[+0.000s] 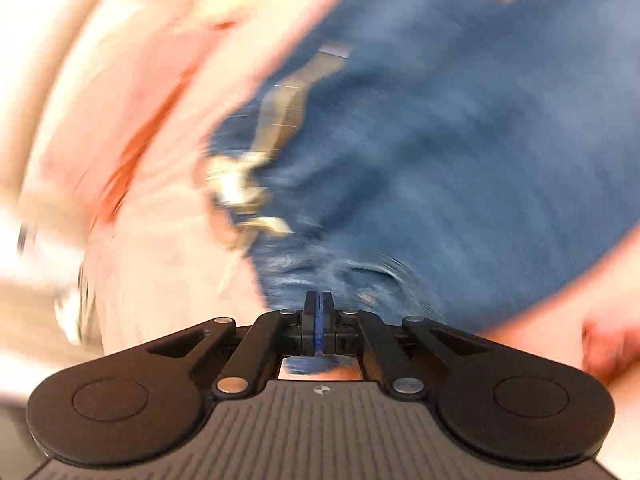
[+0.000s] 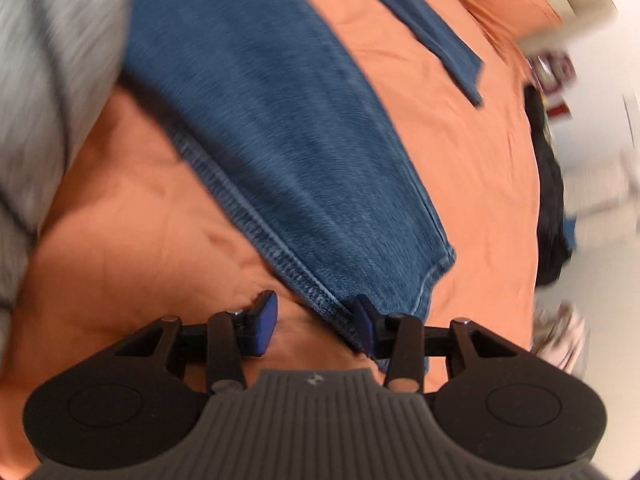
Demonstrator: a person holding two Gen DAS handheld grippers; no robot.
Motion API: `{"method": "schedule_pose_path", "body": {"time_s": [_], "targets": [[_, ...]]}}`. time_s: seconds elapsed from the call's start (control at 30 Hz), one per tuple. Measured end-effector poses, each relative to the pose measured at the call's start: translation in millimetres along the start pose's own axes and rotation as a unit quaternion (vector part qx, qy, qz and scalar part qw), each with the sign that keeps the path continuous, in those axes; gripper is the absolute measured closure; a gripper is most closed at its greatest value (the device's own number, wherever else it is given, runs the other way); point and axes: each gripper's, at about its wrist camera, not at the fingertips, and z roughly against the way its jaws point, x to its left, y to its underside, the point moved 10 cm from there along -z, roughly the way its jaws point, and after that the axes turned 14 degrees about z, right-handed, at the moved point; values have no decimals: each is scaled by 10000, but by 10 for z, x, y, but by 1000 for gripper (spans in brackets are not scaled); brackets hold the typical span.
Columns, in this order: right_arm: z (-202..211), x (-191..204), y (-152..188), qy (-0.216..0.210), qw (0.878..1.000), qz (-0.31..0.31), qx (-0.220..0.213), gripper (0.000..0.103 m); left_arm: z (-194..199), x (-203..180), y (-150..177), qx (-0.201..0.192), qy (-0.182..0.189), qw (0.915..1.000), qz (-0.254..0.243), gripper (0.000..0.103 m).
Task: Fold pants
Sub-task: 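Grasp the waistband with the left tool while the right tool grasps the leg hem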
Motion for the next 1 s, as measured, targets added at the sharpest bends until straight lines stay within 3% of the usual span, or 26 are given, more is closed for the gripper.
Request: {"method": "schedule_pose_path", "body": {"time_s": [0.07,0.13,0.17,0.23,0.27,0.3,0.4,0.53,0.57,0.67,0.83,1.0], "targets": [[-27,34,-2,128,9996,246,-28,67,57,136,-93,18,22,9998,184,103],[-46,32,-22,282,9990,334,-37,75,98,164,-125,-45,34,9999,-155,101],[-66,43,-50,357,9986,383,-37,80,78,171,-137,-16,83,9994,-332,95],[-103,43,-86,493,9973,538,24,101,74,77,-51,102,148,9980,-603,91],[-83,39,-96,560,9967,580,12,102,69,91,-33,139,149,9970,-740,89],[-47,3,-107,621,9966,546,-40,103,52,70,-13,160,166,9960,-869,87],[121,-270,-113,769,9966,125,-259,103,17,-122,137,235,481,9896,-1333,70],[310,-841,-255,1132,9897,-715,-517,103,20,-417,294,389,867,9717,-2162,52],[333,-975,-313,1237,9869,-862,-568,103,20,-490,320,421,930,9671,-2331,44],[340,-1299,-540,1423,9822,-1054,-628,103,-28,-678,390,631,1191,9533,-2703,33],[227,-1626,-782,1594,9809,-1019,-448,103,-186,-876,440,783,1288,9405,-3045,31],[116,-1892,-861,1574,9777,-1366,-265,103,-422,-985,483,1031,1324,9408,-2945,31]]}}
